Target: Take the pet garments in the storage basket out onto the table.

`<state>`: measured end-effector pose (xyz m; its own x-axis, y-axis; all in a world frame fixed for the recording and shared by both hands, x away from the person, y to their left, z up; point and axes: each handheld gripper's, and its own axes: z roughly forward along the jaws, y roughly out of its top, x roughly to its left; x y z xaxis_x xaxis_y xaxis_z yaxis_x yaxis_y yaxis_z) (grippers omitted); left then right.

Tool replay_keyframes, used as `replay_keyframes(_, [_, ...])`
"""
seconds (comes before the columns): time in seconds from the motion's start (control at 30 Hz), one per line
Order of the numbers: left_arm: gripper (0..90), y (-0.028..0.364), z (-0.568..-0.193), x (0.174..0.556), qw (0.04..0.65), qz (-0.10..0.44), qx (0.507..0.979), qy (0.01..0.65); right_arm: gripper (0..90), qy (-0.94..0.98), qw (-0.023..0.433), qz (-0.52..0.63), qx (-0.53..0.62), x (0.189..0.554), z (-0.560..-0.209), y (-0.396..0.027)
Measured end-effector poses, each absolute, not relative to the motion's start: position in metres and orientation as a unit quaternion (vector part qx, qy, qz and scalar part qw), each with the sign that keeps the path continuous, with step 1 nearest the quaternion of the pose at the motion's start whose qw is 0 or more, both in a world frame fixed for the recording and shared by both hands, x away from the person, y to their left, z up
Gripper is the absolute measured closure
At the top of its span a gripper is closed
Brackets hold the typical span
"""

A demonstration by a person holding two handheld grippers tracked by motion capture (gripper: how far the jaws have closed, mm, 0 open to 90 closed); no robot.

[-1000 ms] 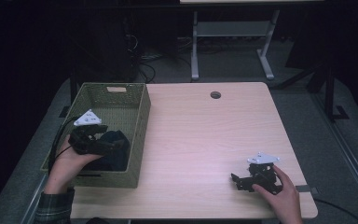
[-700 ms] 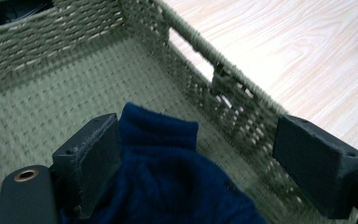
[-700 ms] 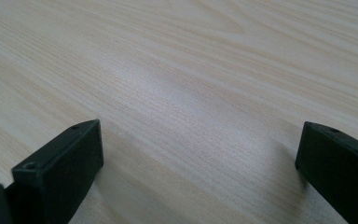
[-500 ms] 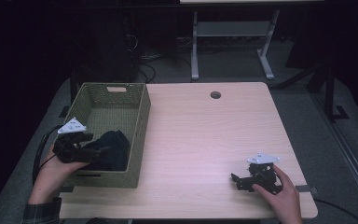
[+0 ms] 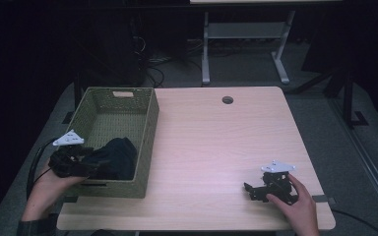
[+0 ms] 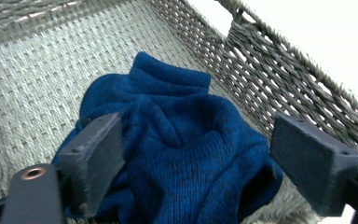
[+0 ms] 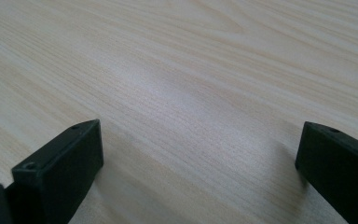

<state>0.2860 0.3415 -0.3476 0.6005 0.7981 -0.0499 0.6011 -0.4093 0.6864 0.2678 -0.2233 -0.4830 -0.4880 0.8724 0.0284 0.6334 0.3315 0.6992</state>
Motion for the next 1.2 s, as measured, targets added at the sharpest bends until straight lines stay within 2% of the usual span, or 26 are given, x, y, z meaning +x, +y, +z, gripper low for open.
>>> replay_keyframes(0.2, [18.7,0.342,-0.353,0.285,0.329,0.129,0.840,0.411,0.4,0.796,0.180,0.332,0.473,0.268,-0.483,-0.223])
replay_keyframes(0.3, [28.1,0.344,-0.354,0.286,0.327,0.132,0.839,0.414,0.4,0.796,0.180,0.333,0.473,0.268,-0.483,-0.223])
replay_keyframes(0.43, [44.5,0.345,-0.354,0.286,0.325,0.120,0.841,0.415,0.4,0.796,0.180,0.333,0.474,0.268,-0.483,-0.223])
replay_keyframes(0.57, [65.1,0.346,-0.354,0.287,0.321,0.114,0.842,0.418,0.4,0.796,0.180,0.333,0.474,0.268,-0.483,-0.223])
replay_keyframes(0.63, [71.3,0.347,-0.354,0.288,0.324,0.113,0.840,0.420,0.4,0.796,0.180,0.333,0.473,0.268,-0.483,-0.223])
replay_keyframes(0.73, [74.0,0.348,-0.351,0.290,0.340,0.120,0.828,0.430,0.4,0.796,0.180,0.333,0.473,0.268,-0.483,-0.223])
replay_keyframes(1.2, [74.4,0.357,-0.320,0.293,0.412,0.136,0.785,0.441,0.4,0.797,0.180,0.332,0.472,0.268,-0.483,-0.223])
